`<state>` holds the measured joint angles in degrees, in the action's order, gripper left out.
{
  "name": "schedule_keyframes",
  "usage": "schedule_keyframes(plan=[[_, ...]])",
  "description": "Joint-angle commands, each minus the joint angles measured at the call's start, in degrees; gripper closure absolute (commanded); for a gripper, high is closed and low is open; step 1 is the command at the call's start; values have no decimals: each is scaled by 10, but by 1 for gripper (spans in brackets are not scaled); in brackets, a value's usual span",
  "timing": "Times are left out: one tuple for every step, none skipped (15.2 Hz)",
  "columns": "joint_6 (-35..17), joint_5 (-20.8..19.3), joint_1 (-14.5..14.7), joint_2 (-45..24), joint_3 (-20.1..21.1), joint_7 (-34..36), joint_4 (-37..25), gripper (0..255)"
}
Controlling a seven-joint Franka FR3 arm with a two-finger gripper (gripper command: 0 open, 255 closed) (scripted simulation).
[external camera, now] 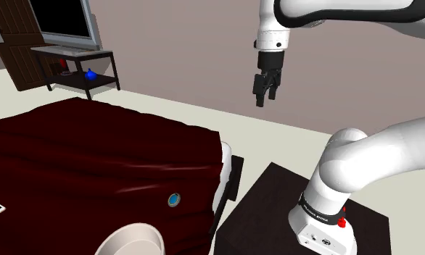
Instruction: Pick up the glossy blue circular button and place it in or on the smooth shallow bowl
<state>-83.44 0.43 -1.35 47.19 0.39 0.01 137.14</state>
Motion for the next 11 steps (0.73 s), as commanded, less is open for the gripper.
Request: schedule_keyframes(plan=[[0, 0, 0, 0, 0, 0, 0, 0], [-18, 7, 3, -3, 8, 7, 13, 0], [-35, 14, 7, -7, 16, 14, 25, 0], [-54, 20, 11, -11, 24, 21, 37, 0], [-72, 27, 14, -17, 32, 28, 48, 0], [-91, 34, 18, -23, 40, 35, 58, 0], [-110, 40, 22, -31, 48, 42, 67, 0], [-129, 46, 26, -39, 56, 48, 76, 0], [-148, 53, 30, -48, 65, 55, 84, 0], [-168, 59, 34, -59, 74, 61, 91, 0], [-188, 64, 38, -70, 82, 68, 97, 0]])
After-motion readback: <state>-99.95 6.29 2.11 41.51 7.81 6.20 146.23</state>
